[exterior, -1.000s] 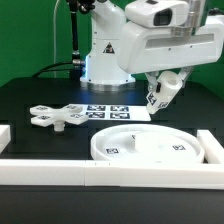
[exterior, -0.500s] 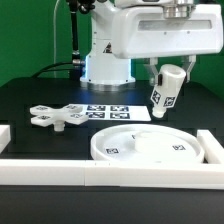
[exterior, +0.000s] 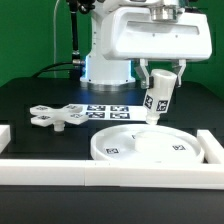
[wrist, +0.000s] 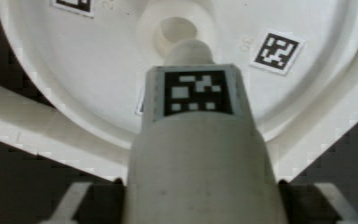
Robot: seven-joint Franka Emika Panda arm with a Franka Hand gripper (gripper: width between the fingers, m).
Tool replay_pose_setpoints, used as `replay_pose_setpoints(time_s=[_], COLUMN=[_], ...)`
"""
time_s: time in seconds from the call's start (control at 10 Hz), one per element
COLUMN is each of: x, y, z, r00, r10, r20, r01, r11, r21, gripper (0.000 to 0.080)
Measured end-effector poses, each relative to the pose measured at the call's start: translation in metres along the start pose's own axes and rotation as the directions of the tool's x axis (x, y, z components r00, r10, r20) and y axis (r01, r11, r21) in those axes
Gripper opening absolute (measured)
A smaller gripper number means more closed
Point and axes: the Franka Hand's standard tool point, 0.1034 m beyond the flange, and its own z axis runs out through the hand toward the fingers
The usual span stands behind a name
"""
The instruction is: Assemble round table
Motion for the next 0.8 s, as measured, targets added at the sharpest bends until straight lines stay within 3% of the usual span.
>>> replay_pose_setpoints(time_s=[0.5, 0.8], x=[-0.012, -0.007], y=[0.001, 0.004], z=[0.017, 0.020], r00=[1.000, 1.000], r10=[0.000, 0.001], r20=[0.030, 0.025], r01=[0.000, -0.001], r11=[1.000, 1.000], r21=[0.010, 0.009], gripper=[0.0409, 0.0409])
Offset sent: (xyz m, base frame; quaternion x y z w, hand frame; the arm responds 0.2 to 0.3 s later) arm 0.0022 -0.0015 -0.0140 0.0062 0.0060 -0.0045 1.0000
